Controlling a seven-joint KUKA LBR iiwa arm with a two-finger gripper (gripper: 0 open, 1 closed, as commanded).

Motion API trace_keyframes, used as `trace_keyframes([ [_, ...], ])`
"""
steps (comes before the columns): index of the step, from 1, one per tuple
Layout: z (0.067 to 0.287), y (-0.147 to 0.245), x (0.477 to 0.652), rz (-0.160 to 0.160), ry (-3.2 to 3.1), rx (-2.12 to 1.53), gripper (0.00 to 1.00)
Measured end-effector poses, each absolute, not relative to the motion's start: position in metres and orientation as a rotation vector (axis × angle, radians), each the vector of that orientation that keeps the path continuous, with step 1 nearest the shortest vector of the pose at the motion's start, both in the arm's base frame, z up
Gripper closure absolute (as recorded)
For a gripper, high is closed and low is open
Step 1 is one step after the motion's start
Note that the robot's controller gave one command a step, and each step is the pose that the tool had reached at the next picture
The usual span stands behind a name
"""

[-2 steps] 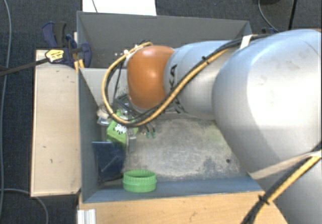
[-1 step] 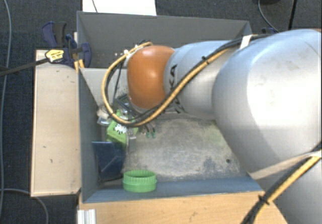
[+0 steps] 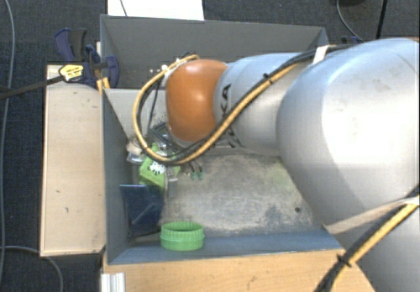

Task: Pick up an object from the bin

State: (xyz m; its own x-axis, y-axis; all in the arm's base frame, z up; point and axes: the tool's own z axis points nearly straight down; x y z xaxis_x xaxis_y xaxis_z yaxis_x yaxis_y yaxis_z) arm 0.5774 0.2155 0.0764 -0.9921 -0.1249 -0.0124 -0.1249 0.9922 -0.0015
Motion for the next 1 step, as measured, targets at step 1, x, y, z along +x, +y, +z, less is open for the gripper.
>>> trace_keyframes([
  [1, 0.0764, 0.2155, 0.5774, -0.001, 3.123, -0.196, 1.0],
])
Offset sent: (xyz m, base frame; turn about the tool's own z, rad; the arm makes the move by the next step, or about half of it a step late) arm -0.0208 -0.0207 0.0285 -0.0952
